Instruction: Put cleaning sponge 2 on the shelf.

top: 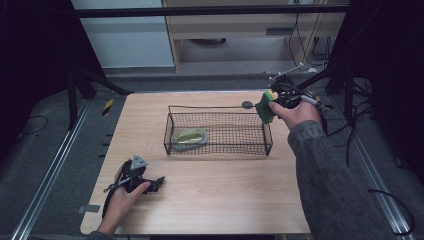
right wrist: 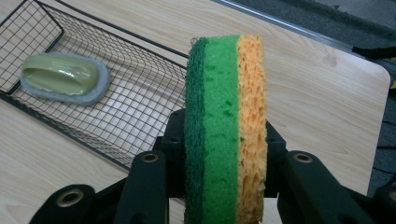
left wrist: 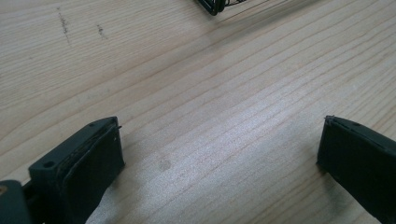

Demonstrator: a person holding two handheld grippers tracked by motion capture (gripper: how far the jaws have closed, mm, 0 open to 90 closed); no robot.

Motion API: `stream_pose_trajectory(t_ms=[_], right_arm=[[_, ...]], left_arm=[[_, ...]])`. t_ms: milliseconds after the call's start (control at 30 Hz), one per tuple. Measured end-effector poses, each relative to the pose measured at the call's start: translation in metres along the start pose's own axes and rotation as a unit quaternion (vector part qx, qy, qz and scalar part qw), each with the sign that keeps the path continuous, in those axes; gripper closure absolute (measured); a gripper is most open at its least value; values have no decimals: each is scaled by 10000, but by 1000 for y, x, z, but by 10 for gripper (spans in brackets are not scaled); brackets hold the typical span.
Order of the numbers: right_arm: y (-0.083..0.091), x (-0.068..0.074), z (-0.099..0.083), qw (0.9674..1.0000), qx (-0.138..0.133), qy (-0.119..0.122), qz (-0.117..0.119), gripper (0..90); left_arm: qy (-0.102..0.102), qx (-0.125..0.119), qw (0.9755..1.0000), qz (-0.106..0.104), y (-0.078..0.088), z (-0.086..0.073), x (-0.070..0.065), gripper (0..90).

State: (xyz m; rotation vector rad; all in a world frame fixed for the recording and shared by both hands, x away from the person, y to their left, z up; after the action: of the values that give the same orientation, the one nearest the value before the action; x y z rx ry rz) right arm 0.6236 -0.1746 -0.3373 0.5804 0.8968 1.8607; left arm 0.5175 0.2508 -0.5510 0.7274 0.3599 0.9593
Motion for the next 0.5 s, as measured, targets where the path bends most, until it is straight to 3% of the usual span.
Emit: stream_pose_trajectory(t_ms=[500], right_arm=[[-19, -2, -1, 9999, 101, 50, -10, 647]], left_arm=[[1, 1, 10000, 1, 0, 0, 0, 0]])
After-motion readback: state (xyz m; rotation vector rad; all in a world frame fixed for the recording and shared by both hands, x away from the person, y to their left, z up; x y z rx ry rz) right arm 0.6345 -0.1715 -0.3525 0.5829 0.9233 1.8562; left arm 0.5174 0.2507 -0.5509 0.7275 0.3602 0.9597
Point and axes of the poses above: each handheld gripper's, and its own axes: y roughly backward along the jaws, z roughly out of its top, x roughly to its left, the point moved 6 cm from there along -y, roughly forward along the jaws, and after that the axes turned 1 degree about z, right-handed, at the moved point
